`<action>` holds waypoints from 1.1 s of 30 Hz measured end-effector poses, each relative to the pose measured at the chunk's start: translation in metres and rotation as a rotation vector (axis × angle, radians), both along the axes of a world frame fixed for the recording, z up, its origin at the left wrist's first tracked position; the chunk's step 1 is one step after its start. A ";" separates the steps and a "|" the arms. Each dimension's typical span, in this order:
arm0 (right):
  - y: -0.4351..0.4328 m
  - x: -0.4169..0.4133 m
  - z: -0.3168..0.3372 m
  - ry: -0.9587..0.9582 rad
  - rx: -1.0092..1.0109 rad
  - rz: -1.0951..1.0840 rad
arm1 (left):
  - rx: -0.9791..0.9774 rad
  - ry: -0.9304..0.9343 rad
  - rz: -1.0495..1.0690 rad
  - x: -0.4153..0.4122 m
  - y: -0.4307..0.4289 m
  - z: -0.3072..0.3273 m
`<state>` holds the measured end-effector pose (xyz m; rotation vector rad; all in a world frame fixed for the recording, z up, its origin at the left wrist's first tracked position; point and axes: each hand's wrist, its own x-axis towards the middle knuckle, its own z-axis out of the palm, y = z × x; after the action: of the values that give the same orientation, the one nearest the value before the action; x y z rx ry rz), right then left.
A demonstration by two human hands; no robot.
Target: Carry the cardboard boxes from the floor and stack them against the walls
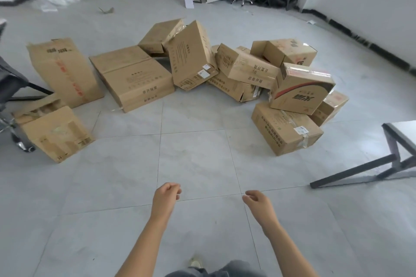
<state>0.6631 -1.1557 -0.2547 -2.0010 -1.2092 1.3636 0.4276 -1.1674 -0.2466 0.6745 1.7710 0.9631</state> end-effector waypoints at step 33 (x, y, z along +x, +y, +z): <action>0.567 0.011 -0.041 -0.100 -0.124 0.279 | -0.105 0.004 0.167 0.020 0.520 -0.043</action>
<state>0.6745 -0.5883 -0.2956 -2.0647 -1.5302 1.5167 0.4474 -0.6475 -0.2898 0.4675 1.8904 0.9722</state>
